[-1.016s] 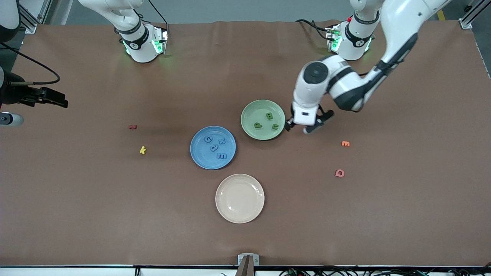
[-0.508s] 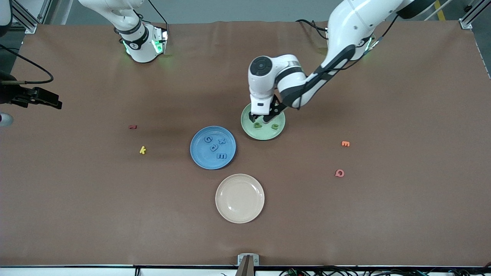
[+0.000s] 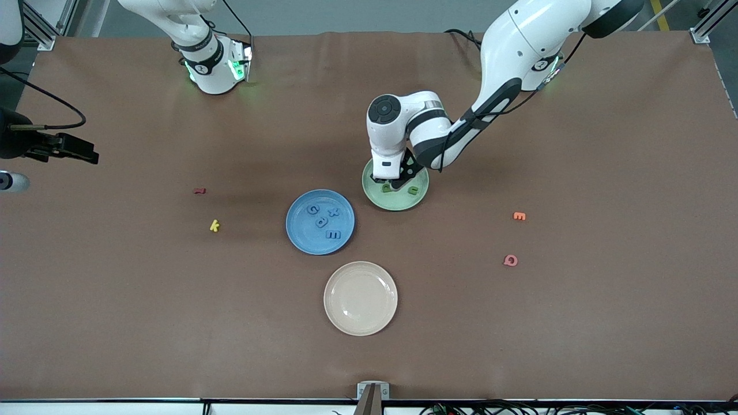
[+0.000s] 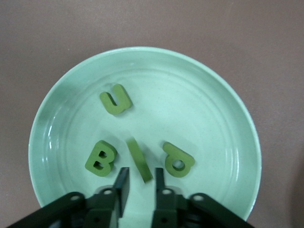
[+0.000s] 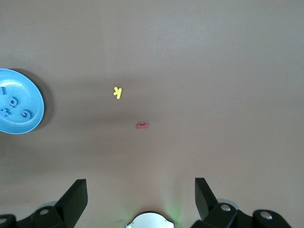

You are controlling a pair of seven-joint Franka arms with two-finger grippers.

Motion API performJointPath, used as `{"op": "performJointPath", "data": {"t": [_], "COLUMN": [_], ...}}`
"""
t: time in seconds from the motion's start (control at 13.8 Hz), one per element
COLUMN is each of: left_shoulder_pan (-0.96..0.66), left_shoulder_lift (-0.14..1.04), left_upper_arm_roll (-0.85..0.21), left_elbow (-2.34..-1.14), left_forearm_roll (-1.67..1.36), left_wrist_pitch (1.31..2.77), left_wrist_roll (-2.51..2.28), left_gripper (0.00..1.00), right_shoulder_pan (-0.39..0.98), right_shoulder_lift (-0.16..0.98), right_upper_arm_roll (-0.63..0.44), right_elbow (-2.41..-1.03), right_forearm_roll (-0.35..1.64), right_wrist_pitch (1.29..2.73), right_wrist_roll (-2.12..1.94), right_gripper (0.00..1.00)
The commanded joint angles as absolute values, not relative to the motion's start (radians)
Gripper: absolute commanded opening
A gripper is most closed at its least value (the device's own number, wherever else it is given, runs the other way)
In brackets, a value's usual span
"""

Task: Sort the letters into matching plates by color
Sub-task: 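Carry the green N to the green plate with the left gripper, then open the left gripper to release N and lift away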

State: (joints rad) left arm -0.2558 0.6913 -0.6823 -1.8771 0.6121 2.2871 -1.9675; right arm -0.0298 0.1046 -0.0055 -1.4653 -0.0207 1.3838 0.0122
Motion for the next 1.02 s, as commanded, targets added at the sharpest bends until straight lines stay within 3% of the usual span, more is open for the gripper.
{"op": "performJointPath", "data": {"t": [0.0,0.44,0.94], "left_shoulder_pan": [-0.256,-0.221,-0.057], "left_shoulder_lift": [0.693,0.673,0.62], "left_upper_arm_roll": [-0.686,-0.686,-0.689], "left_elbow": [-1.819,-1.622,-1.49], "left_forearm_roll": [0.632,0.629,0.634], "left_wrist_pitch": [2.27,2.097,1.959], "left_wrist_roll": [-1.977,-1.855,-1.464], "left_gripper": [1.0,1.0,1.0], "right_shoulder_pan": [-0.037,0.021,0.018], "right_shoulder_lift": [0.023,-0.047,-0.124], "right_upper_arm_roll": [0.003,-0.046,-0.054], "right_elbow": [-1.545,-1.594,-1.612], "right_forearm_roll": [-0.002,-0.002,-0.002], "right_wrist_pitch": [1.393,1.394,1.381], "right_wrist_roll": [0.012,0.012,0.002], "right_gripper": [1.0,1.0,1.0]}}
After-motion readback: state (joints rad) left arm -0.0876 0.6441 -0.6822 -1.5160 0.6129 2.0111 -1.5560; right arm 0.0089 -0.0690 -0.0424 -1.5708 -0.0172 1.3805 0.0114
